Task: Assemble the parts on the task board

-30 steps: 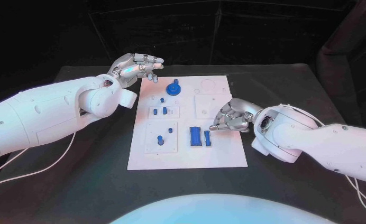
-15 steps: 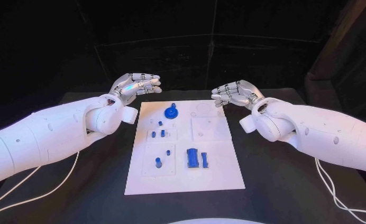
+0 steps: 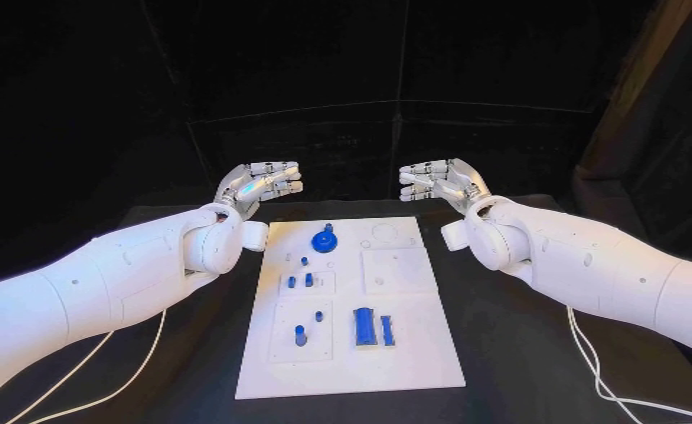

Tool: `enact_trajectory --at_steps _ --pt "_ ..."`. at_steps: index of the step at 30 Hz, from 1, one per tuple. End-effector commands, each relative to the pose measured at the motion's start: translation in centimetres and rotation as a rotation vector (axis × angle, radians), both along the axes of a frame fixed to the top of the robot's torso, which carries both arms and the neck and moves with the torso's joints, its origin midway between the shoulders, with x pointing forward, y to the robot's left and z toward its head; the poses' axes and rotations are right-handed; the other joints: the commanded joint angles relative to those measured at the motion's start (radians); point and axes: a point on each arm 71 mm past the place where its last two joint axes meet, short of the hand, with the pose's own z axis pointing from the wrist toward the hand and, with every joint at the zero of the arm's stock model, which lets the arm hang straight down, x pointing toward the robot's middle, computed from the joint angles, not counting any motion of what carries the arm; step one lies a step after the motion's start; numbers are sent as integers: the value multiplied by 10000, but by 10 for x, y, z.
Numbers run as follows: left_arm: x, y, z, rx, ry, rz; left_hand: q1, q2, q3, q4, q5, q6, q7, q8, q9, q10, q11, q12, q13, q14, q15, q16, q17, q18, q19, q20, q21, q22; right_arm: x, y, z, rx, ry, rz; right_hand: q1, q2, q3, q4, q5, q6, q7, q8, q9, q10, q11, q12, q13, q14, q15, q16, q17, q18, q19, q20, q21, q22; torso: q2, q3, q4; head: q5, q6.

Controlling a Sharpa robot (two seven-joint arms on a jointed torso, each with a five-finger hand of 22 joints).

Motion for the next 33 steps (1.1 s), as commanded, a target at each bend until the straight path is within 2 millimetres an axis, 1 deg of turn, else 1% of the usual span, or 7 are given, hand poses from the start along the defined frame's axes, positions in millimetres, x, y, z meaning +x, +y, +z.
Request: enact_trajectory --at_steps 1,16,17,19,23,24,33 --pt "0 1 0 27 -7 3 -3948 341 -942 503 -772 -3014 -504 -968 -634 -3115 -547 -488 -598 -3010 -489 -575 -839 -529 -2441 -850 -1010 -822 -1 0 0 -16 1 -28 -4486 -469 729 318 -506 -3072 -610 -646 -993 -3412 -477 -676 -619 -3735 -1041 -712 -650 -511 -3421 -689 -467 -686 -2 -3 0 -1 5" --pt "-44 -28 1 637 -98 1060 -7944 341 -1886 503 -772 -6058 -1613 -968 -634 -6259 -1745 -1521 -598 -6056 -1546 -1811 -839 -906 -4916 -1700 -1010 -1644 -48 20 8 972 121 -1663 -8929 -1488 1485 318 -1565 -6154 -1217 -646 -993 -6817 -1479 -676 -619 -7488 -1041 -712 -650 -898 -6865 -1350 -1456 -686 -126 36 135 144 366" --pt "-49 -31 3 703 -125 1177 -8187 341 -1942 503 -772 -6243 -1613 -968 -634 -6459 -1745 -1521 -598 -6245 -1546 -1811 -839 -1011 -5070 -1753 -1010 -1694 -54 22 9 1040 168 -1823 -9107 -1488 1519 318 -1565 -6278 -1932 -646 -993 -6955 -1479 -676 -619 -7638 -1041 -712 -650 -898 -7002 -1378 -1456 -686 -126 36 135 144 366" --pt "-58 -35 5 814 -178 1374 -8481 341 -2018 503 -772 -6469 -1613 -968 -634 -6693 -1745 -1521 -598 -6469 -1546 -1811 -839 -1013 -5252 -1816 -1010 -1754 -62 25 10 1138 257 -2079 -9516 -1488 1576 318 -1565 -6563 -1932 -646 -993 -7273 -1479 -676 -619 -7985 -1041 -712 -650 -924 -7319 -2130 -1456 -686 -126 36 135 144 366" --pt "-73 -42 10 987 -280 1689 -9101 341 -2161 503 -772 -6938 -1613 -968 -634 -7183 -1745 -1521 -598 -6943 -1546 -1811 -839 -1767 -5638 -1949 -1010 -1879 -76 29 13 1256 418 -2463 -10214 -1488 2368 318 -1565 -7048 -1932 -646 -993 -7811 -1479 -676 -619 -8579 -1041 -712 -650 -1007 -7860 -2130 -1456 -686 -126 36 135 144 366" --pt "-76 -43 11 1020 -302 1751 -9236 341 -2178 503 -772 -7038 -1613 -968 -634 -7289 -1745 -1521 -598 -7048 -1546 -1811 -839 -1767 -5720 -1979 -1010 -2596 -79 30 13 1274 451 -2532 -10377 -1488 2368 318 -1565 -7165 -1932 -646 -993 -7933 -1479 -676 -619 -8714 -1041 -712 -650 -1708 -7993 -2130 -1456 -686 -126 36 135 144 366" --pt "-88 -48 16 1153 -400 2006 -10283 341 -2982 503 -772 -7846 -1613 -968 -634 -8114 -1745 -1521 -598 -7847 -1546 -1811 -839 -1767 -6343 -2702 -1010 -2596 -87 32 15 1319 557 -2743 -11533 -1488 2368 318 -1565 -7971 -1932 -646 -993 -8820 -1479 -676 -619 -9696 -1041 -712 -650 -1708 -8888 -2130 -1456 -686 -126 36 135 144 366"
